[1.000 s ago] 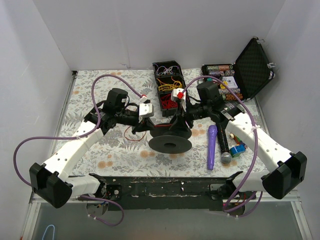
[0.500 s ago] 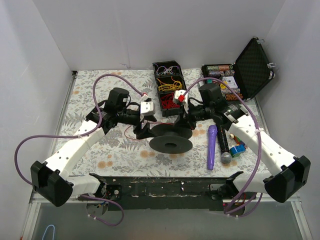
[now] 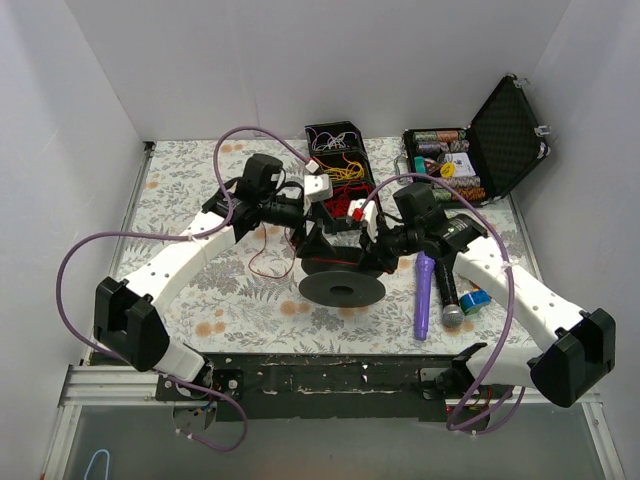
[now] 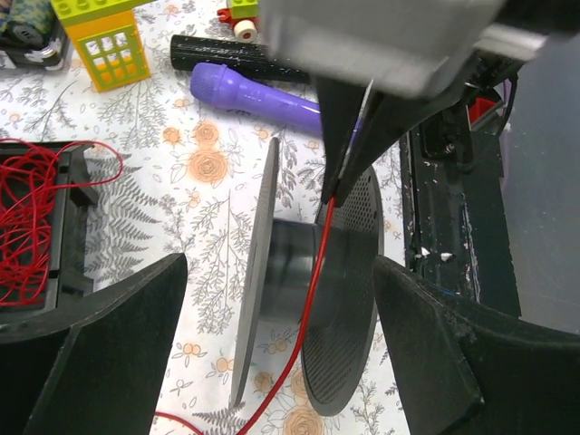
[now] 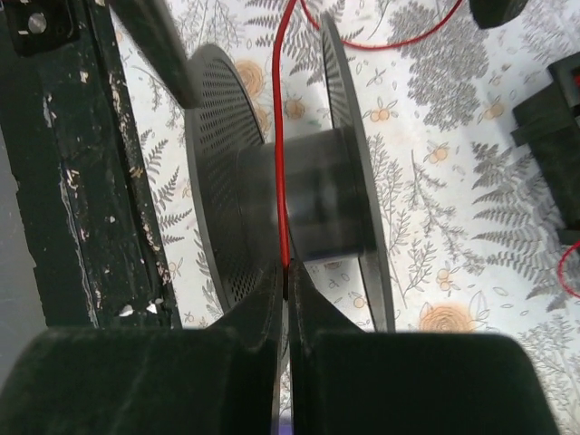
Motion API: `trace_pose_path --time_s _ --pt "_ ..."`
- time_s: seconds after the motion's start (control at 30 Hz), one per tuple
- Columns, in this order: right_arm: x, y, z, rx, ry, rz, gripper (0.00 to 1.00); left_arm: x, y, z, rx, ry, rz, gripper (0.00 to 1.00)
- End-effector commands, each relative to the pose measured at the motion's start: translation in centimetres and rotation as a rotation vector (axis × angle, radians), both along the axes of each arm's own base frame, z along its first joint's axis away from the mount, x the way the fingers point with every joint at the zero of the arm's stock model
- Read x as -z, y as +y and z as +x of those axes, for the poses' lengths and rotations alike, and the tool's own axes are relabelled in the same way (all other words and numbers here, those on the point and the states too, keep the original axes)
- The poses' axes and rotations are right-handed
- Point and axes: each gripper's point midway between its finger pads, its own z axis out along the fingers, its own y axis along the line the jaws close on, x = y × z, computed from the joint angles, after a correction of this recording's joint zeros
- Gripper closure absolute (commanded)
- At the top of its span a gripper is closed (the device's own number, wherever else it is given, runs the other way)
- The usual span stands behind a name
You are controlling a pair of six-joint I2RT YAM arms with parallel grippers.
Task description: Wrap the cables
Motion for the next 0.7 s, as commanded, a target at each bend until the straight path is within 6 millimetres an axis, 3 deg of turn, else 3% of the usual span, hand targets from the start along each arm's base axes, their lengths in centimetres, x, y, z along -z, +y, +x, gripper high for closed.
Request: trace_pose_path --time_s 0.0,0.27,0.4,0.57,0.67 --pt "0.8 0.2 0.3 0.004 -0.026 0.021 0.99 0.1 -1.1 -1.3 0.06 -0.036 -0.003 0.18" --pt "2.1 0.3 0.7 0.045 -0.024 0.048 0.99 4.4 -2.4 -1.2 0.051 -0.015 0.083 0.2" --pt "2.6 0.2 1.2 0.063 -0.036 0.053 0.99 5.8 -2.2 -0.7 0.041 -0.021 0.115 0.2" --pt "2.7 0.1 2.2 0.09 -0.055 0.062 0.99 7.3 -2.1 -0.6 0.055 -0.029 0.148 0.29" --pt "2.5 0.1 2.9 0.111 -0.076 0.065 0.99 8.3 -1.8 -0.9 0.062 -0.017 0.17 0.27"
